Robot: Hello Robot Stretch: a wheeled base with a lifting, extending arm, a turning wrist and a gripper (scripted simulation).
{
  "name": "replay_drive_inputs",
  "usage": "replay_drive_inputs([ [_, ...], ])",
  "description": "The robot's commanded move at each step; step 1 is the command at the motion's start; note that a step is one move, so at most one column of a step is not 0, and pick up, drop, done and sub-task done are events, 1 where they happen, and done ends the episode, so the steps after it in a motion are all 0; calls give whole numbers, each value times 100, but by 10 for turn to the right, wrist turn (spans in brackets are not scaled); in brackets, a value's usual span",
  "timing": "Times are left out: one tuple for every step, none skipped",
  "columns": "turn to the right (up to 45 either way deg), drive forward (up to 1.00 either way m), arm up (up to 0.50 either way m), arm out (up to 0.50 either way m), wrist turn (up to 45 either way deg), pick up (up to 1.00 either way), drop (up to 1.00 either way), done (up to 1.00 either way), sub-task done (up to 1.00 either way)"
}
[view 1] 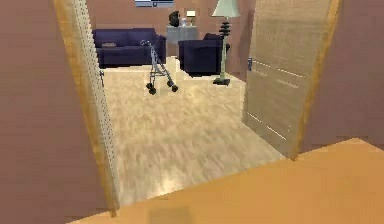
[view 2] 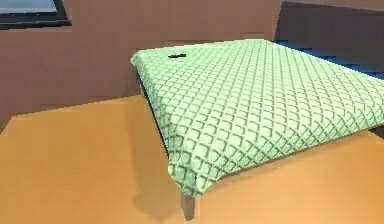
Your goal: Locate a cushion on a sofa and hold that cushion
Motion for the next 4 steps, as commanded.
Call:
replay_drive_inputs([
  [0,60,0,0,0,0,0,0,0],
  [-150,0,0,0,0,0,0,0,0],
  [0,100,0,0,0,0,0,0,0],
  [0,85,0,0,0,0,0,0,0],
])
